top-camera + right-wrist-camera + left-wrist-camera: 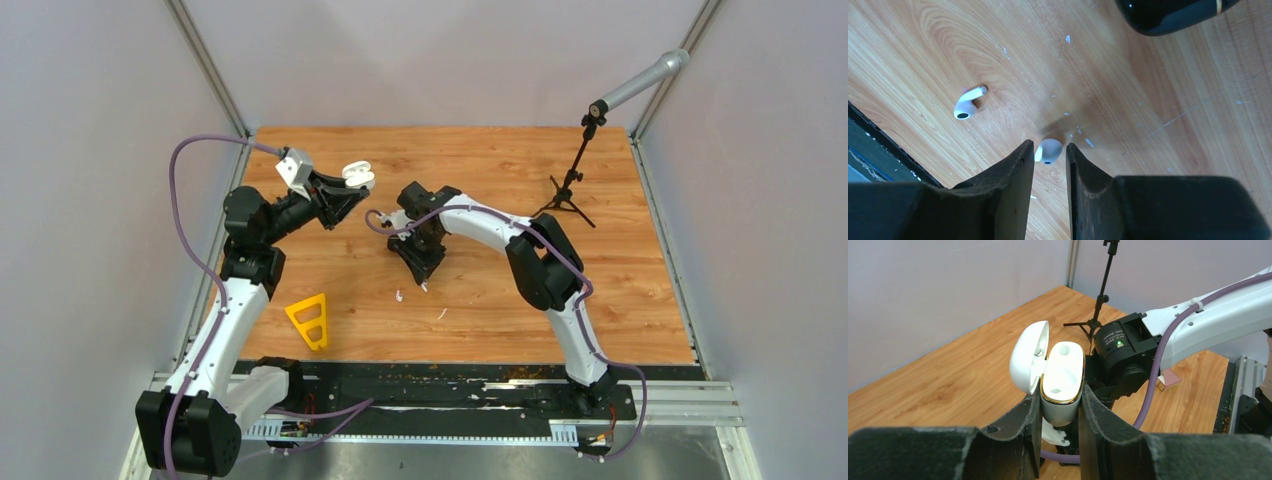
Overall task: Insert the wireless bluetooth earbuds into the charging case
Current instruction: Pick up the right earbud from the center of the board, then insert the right earbud into the left side groove of the charging case.
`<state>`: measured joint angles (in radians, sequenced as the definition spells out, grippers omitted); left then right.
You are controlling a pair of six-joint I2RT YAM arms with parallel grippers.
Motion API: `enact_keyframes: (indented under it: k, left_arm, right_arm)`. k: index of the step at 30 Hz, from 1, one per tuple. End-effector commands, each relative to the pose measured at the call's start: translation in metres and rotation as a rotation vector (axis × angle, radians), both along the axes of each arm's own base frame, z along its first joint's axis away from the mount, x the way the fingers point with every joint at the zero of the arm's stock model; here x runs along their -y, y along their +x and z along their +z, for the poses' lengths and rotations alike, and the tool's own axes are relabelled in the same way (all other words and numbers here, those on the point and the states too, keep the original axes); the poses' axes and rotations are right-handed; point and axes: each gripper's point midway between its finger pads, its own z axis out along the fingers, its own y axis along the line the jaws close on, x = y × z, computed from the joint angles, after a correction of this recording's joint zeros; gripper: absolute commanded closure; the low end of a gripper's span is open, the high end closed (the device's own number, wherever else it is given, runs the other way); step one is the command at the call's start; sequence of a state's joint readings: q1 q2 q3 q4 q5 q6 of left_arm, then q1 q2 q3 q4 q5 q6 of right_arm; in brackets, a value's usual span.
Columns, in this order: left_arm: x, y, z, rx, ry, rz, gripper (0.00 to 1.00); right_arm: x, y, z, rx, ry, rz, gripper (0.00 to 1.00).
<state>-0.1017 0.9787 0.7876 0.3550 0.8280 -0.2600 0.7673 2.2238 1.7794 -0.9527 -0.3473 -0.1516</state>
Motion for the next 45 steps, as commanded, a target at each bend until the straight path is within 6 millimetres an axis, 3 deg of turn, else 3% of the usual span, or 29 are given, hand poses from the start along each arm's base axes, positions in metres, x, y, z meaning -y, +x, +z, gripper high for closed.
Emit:
enact_keyframes:
  k: [1,11,16,20,26,32,40,45]
  left_arm:
    - [-0.003,-0.002,0.008,0.040,-0.004,0.013,1.00]
    - [-0.003,-0.002,0.007,0.037,-0.001,0.012,1.00]
    - [-0.003,-0.001,0.005,0.032,-0.001,0.013,1.00]
    - [-0.003,0.000,0.004,0.029,0.000,0.013,1.00]
    - [-0.002,0.005,0.000,0.022,-0.004,0.007,1.00]
    - [0.002,0.019,0.003,0.030,-0.016,-0.006,1.00]
    - [0.015,0.038,-0.002,0.061,0.000,-0.022,1.00]
    - [0.038,0.031,-0.006,0.079,0.014,-0.105,1.00]
  right_arm:
    - [0.000,0.001,0.000,0.030,-0.025,-0.024,0.70]
    - [-0.001,0.000,-0.009,0.051,-0.060,-0.015,0.74]
    - [-0.002,0.003,-0.007,0.067,-0.058,-0.015,0.89]
    - [-0.002,0.010,0.010,0.122,-0.040,-0.002,1.00]
    - [0.001,0.024,0.075,0.237,0.079,0.015,1.00]
    - [0.022,0.028,0.150,0.281,0.267,-0.009,1.00]
    - [0.040,0.029,0.272,0.478,0.534,-0.060,1.00]
    - [0.039,0.021,0.341,0.619,0.709,-0.095,1.00]
